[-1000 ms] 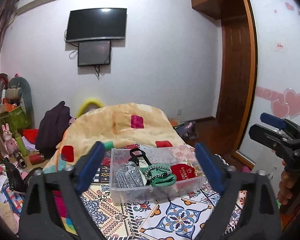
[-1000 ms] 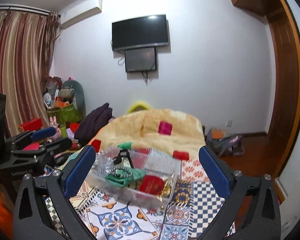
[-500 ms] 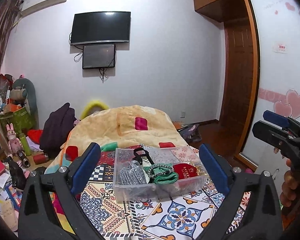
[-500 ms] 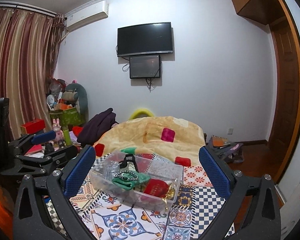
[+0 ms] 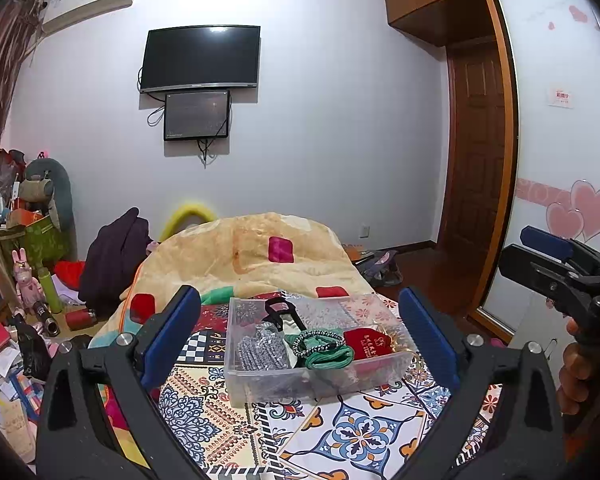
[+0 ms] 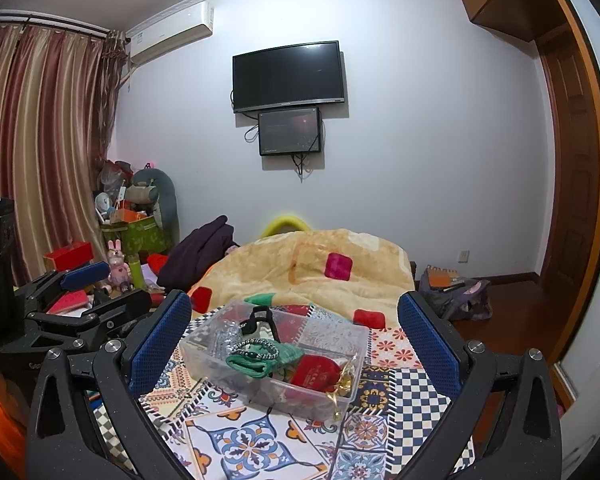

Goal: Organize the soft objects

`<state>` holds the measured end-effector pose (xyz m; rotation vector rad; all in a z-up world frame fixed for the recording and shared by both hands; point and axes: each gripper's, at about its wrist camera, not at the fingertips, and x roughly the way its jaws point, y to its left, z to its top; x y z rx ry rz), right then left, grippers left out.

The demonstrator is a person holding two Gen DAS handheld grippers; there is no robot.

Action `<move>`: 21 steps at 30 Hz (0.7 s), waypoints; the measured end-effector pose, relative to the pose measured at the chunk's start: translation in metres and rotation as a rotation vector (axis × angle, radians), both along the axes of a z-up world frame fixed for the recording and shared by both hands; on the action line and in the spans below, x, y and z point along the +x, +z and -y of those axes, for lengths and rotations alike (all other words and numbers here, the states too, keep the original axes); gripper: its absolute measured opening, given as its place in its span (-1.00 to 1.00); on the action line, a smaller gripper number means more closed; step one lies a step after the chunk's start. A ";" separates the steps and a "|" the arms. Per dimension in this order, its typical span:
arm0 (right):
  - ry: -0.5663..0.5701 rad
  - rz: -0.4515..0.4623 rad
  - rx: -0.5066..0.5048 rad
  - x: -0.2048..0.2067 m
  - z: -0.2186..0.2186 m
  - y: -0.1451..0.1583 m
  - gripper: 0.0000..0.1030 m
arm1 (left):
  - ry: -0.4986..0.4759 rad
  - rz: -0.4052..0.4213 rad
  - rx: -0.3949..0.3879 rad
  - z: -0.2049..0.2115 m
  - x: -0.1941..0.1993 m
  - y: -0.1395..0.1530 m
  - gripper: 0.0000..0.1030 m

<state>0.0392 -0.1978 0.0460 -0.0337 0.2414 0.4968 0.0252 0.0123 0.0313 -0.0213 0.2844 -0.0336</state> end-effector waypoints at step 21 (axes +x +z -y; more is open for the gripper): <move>-0.001 -0.012 0.012 0.001 0.003 0.000 1.00 | -0.006 0.003 -0.006 0.001 -0.002 0.003 0.97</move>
